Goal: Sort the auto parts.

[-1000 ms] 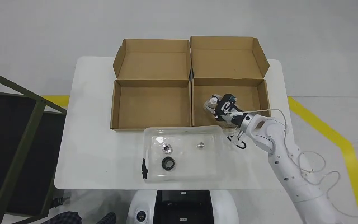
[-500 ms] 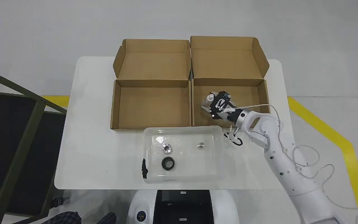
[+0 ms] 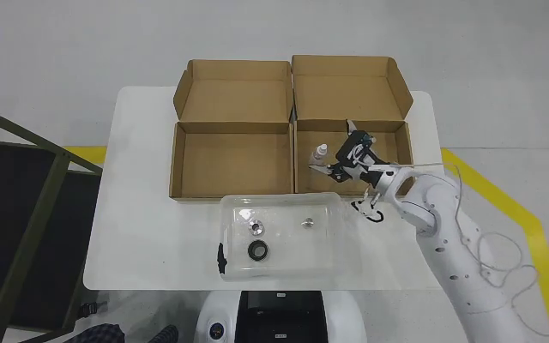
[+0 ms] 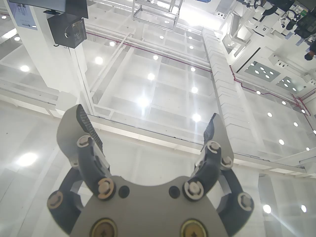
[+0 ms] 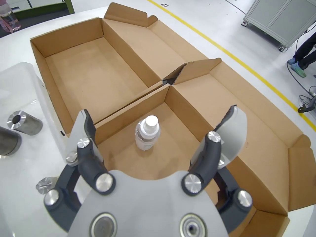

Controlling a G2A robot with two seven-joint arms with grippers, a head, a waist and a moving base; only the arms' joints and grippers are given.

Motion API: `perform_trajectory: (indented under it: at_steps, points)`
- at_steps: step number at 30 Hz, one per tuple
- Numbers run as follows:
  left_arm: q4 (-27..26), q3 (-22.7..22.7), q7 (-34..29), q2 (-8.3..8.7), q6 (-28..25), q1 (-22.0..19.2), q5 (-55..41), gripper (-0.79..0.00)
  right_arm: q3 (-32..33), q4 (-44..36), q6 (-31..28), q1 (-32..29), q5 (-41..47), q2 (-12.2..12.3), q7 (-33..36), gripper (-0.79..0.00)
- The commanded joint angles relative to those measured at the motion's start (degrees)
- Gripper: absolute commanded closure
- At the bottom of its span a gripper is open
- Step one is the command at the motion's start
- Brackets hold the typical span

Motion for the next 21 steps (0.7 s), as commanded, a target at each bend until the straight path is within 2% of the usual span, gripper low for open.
perform_trajectory:
  at_steps: [1, 3, 10, 21]
  points:
    - [0.0, 0.0, 0.0, 0.0, 0.0, 0.0, 0.0, -0.785, 0.61, -2.47, -1.23, -0.97, 1.8, 0.23, 2.92, -0.785]
    - [0.0, 0.0, 0.0, 0.0, 0.0, 0.0, 0.0, -0.785, 1.01, -4.66, -3.25, -2.23, 5.29, 0.43, 5.04, -0.785]
    - [0.0, 0.0, 0.0, 0.0, 0.0, 0.0, 0.0, -0.785, 1.66, -12.74, -8.73, -5.87, 8.7, 1.48, 14.94, -0.785]
    - [0.0, 0.0, 0.0, 0.0, 0.0, 0.0, 0.0, -0.785, 0.05, -21.96, -15.23, -12.14, 7.55, 2.95, 23.3, -0.785]
